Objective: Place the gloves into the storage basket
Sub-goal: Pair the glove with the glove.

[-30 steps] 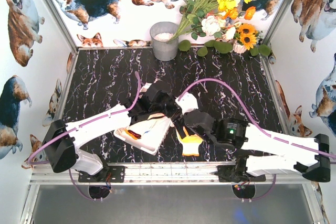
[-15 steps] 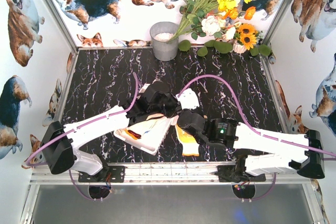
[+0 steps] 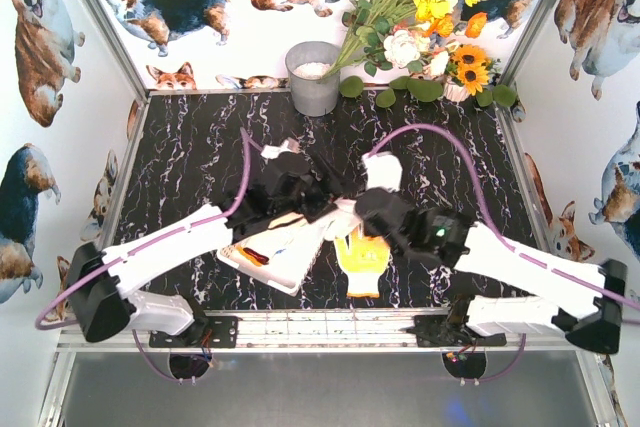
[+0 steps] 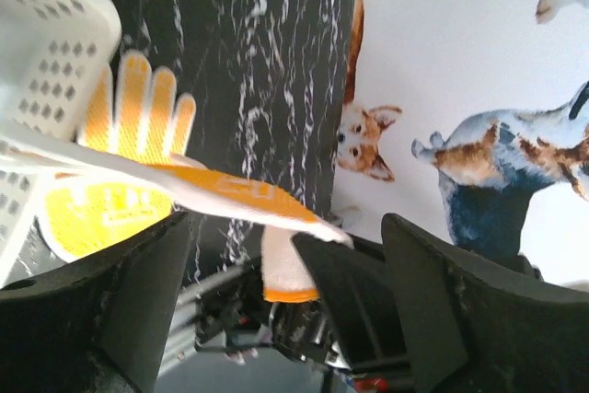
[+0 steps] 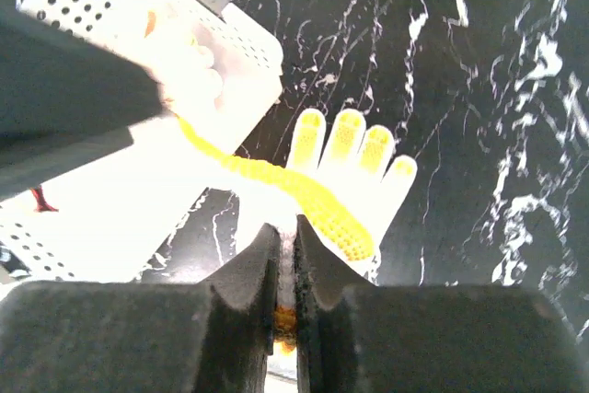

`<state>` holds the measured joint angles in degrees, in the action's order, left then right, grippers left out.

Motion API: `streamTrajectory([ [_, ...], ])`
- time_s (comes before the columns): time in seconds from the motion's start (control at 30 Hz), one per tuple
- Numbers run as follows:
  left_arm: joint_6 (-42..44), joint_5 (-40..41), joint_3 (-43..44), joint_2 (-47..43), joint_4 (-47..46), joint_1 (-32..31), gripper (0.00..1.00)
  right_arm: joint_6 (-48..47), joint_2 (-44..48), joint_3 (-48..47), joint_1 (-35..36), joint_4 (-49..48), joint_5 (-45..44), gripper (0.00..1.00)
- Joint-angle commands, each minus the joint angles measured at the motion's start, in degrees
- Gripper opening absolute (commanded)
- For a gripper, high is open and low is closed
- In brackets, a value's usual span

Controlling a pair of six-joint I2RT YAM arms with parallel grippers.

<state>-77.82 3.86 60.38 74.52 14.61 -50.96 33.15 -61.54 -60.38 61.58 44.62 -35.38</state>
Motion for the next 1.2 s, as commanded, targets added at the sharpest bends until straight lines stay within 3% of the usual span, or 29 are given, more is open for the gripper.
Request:
streamTrajectory([
  [0.0, 9.85, 7.64, -0.36, -4.79, 2.44, 1.21, 0.8, 10.4, 6.01, -1.91, -7.47, 2.57, 10.34, 0.0],
  [0.1, 21.85, 8.58, -0.67, -6.71, -0.54, 1.15, 0.79, 15.85, 8.71, -1.5, -12.6, 2.52, 14.09, 0.0],
  [0.23, 38.75, 3.89, 0.46, -6.27, -4.32, -0.77, 0.73, 24.88, 10.31, -1.98, -18.35, 2.57, 18.69, 0.0],
  [0.4, 57.46, 3.23, 3.27, -4.13, -7.88, -10.06, 0.74, 36.4, 10.24, -4.02, -20.18, 4.31, 19.51, 0.0],
  [0.7, 65.74, 2.61, 7.72, 2.61, -8.16, -14.52, 0.74, 42.66, 9.25, -5.3, -20.36, 5.06, 20.33, 0.0],
  [0.8, 67.13, 3.13, 9.17, 4.31, -7.29, -14.52, 0.62, 43.41, 9.46, -4.73, -20.37, 4.64, 21.5, 0.0],
  [0.93, 68.16, 3.53, 11.13, 6.45, -6.45, -14.68, 0.4, 44.56, 10.45, -3.63, -20.38, 4.4, 21.87, 0.0],
  [1.07, 69.48, 2.2, 12.4, 7.67, -6.94, -14.78, 0.17, 45.03, 12.63, -2.42, -20.45, 5.56, 20.06, 0.0],
  [1.13, 70.82, 1.24, 13.89, 8.66, -5.88, -14.78, 0.0, 44.16, 13.66, -1.7, -20.49, 5.65, 19.02, 0.0],
  [1.17, 71.66, 1.23, 15.03, 9.31, -4.93, -14.78, 0.0, 43.27, 14.16, -1.27, -20.64, 5.65, 18.64, 0.07],
])
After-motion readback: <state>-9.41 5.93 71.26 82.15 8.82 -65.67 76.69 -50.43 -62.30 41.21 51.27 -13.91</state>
